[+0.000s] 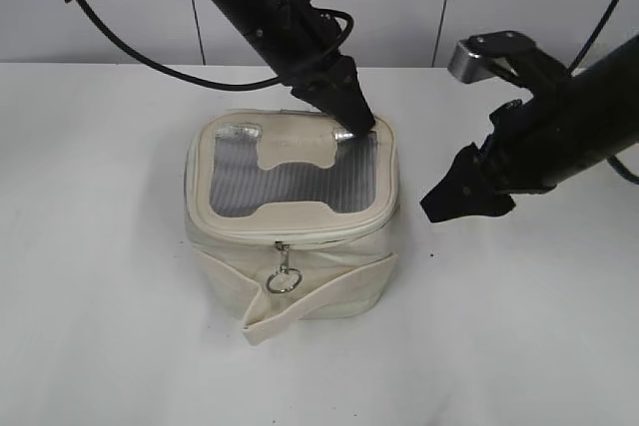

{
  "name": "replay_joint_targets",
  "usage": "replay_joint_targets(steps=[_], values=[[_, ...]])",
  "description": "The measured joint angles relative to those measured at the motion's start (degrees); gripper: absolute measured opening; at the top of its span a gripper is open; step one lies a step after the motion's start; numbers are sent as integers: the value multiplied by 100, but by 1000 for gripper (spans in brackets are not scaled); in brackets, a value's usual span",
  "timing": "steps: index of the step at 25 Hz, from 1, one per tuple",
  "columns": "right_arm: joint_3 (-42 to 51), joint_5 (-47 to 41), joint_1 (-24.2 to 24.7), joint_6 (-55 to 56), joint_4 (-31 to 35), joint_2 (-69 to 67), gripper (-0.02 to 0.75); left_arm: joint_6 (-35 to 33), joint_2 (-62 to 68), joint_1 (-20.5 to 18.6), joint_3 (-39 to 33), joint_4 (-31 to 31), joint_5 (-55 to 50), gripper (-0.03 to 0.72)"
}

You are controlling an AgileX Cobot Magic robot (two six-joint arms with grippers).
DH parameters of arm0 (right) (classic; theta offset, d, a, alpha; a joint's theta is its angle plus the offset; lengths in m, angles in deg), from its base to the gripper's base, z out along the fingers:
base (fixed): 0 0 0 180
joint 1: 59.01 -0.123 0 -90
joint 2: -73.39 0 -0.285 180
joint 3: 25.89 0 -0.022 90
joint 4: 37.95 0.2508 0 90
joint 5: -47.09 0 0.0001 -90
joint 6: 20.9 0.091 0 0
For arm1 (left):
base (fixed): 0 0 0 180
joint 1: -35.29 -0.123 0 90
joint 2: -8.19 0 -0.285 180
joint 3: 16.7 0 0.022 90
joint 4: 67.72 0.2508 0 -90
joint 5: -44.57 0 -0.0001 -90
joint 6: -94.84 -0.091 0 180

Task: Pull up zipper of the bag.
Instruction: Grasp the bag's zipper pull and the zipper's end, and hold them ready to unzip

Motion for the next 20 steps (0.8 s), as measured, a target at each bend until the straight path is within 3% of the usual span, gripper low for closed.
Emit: replay_joint_targets(steps=[6, 9, 13, 20], values=[[259, 205, 85, -1369, 1333, 0, 417, 0, 0, 39, 0, 0, 5, 92], [264, 258, 484, -1707, 1700, 0, 417, 0, -4, 46, 0, 2, 5, 92], [264, -312, 1176, -2465, 2543, 0, 417, 0, -4, 46, 0, 2, 5, 92], [271, -752, 1337, -2877, 2650, -39, 417, 0, -4, 46, 0, 7, 5, 91]])
